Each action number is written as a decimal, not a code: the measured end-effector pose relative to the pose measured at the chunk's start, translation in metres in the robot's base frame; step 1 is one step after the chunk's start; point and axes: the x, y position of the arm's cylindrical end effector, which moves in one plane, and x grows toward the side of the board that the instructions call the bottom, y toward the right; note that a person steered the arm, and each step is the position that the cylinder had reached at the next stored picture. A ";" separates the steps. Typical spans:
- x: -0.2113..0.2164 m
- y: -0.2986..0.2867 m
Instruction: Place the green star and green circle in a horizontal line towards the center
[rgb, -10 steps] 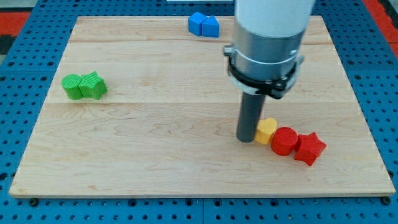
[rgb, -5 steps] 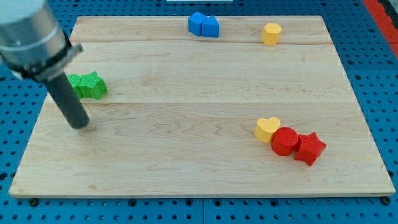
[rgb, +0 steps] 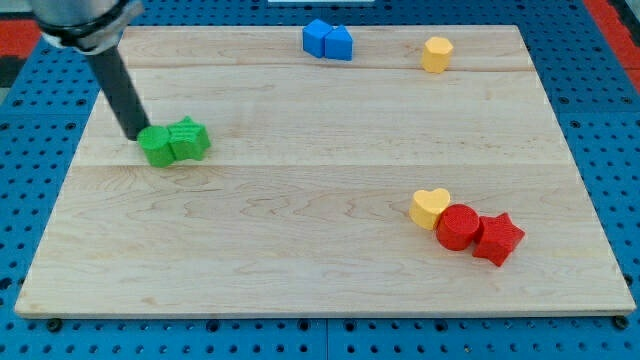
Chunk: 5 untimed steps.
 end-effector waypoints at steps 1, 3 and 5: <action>0.000 0.033; 0.022 0.076; 0.057 0.140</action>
